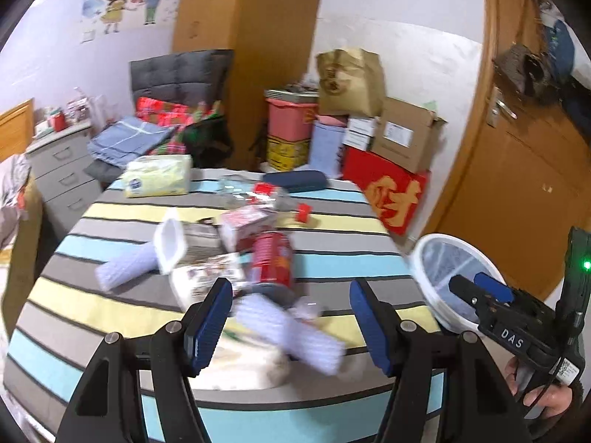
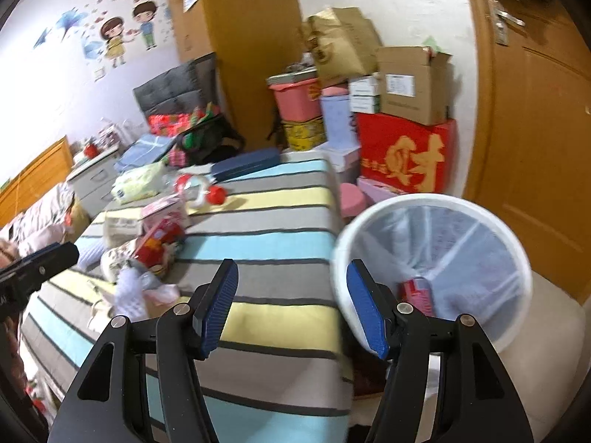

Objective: Collect trash
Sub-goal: 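Move both open tools back over the table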

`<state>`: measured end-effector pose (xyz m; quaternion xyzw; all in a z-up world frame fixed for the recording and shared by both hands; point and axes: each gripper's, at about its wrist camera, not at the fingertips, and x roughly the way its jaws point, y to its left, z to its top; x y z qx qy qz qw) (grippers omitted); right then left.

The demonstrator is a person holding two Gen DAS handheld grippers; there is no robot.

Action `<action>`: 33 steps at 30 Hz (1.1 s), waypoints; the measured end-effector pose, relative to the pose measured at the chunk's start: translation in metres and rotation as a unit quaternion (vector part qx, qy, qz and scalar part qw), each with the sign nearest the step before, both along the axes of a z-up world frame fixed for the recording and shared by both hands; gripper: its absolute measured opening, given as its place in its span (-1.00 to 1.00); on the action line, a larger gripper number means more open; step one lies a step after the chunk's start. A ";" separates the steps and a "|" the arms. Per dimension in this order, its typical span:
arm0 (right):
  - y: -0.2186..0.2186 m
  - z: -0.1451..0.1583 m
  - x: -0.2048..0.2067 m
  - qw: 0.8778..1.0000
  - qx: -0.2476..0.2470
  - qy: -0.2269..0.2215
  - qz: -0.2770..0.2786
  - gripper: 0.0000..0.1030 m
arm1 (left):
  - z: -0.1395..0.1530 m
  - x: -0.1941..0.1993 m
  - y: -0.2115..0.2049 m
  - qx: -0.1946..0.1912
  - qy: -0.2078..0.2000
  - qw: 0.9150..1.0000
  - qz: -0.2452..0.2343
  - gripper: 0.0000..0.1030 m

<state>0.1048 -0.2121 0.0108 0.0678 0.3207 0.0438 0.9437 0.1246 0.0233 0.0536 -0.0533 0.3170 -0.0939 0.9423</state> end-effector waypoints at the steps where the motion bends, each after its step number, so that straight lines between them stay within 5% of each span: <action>1: 0.006 -0.001 0.000 1.000 0.000 0.002 0.007 0.22 | 0.000 -0.001 0.009 -0.002 0.001 1.000 0.007 0.28; 11: 0.050 -0.013 0.005 0.997 0.005 0.029 0.076 0.22 | -0.017 -0.006 0.064 -0.003 0.018 0.998 0.056 0.28; 27: 0.112 -0.034 0.005 0.978 0.006 0.073 0.195 0.22 | -0.056 -0.013 0.095 -0.009 0.063 0.996 0.060 0.28; 33: 0.110 -0.036 0.003 0.979 0.007 0.074 0.188 -0.37 | -0.065 -0.007 0.091 -0.019 0.074 0.996 0.039 0.28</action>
